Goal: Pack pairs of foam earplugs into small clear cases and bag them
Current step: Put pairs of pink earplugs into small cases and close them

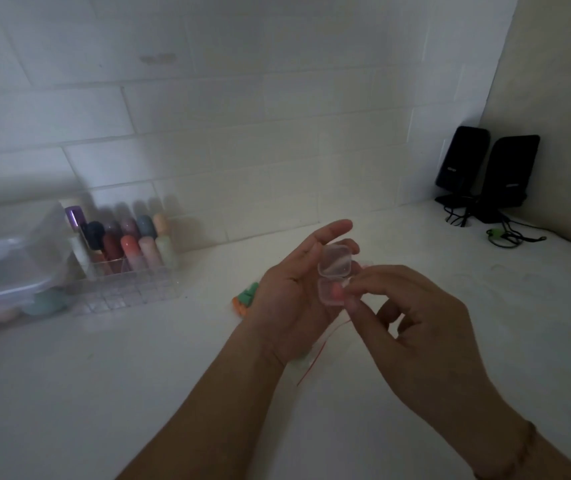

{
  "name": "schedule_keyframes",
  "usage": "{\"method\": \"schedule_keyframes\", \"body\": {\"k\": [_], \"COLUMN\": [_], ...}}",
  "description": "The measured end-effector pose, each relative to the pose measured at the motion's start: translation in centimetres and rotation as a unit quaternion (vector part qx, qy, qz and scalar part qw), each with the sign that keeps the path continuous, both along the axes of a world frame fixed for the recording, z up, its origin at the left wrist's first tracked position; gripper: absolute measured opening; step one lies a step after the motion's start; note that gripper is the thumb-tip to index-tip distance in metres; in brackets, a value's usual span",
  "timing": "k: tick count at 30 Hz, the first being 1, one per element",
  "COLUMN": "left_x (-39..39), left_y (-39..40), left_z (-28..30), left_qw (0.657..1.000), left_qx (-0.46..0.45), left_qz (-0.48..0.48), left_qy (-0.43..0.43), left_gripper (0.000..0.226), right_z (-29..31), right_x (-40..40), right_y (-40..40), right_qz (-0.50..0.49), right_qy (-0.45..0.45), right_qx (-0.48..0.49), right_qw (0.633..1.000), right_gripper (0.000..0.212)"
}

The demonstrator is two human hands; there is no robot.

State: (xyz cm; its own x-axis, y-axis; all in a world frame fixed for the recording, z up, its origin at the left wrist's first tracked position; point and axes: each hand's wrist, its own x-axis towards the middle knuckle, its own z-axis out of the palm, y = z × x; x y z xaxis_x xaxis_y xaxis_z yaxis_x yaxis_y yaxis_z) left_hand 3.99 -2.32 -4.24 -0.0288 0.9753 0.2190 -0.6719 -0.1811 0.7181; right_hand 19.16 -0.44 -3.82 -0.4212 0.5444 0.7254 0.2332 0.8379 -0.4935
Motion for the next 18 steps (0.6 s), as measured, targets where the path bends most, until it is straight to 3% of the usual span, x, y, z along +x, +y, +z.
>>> {"method": "schedule_keyframes", "body": {"k": [4,6,9,12,18], "left_x": [-1.9,-3.3,-5.0,-5.3,-5.0], "left_y": [-0.2,-0.3,-0.4,-0.3,-0.3], "left_z": [0.6,0.7,0.5,0.4,0.4], "left_qw": [0.993,0.981,0.964,0.958,0.959], "left_qx": [-0.017,-0.032,-0.05,-0.063,-0.067], "left_qz": [0.095,0.168,0.236,0.253,0.258], "left_qy": [-0.067,-0.092,-0.115,-0.116,-0.099], "left_gripper": [0.035,0.037,0.036,0.04,0.045], "right_z": [0.4,0.6,0.1,-1.7,-3.8], "right_x": [0.6,1.1,1.4,0.2,-2.4], "right_y": [0.1,0.4,0.6,0.2,0.0], "right_qz": [-0.044,-0.068,-0.054,-0.024,-0.057], "right_qy": [-0.009,-0.131,-0.353,-0.333,-0.271], "right_qx": [-0.036,-0.092,-0.103,-0.085,-0.021], "right_qw": [0.998,0.985,0.928,0.939,0.961], "right_gripper": [0.007,0.015,0.015,0.018,0.037]}}
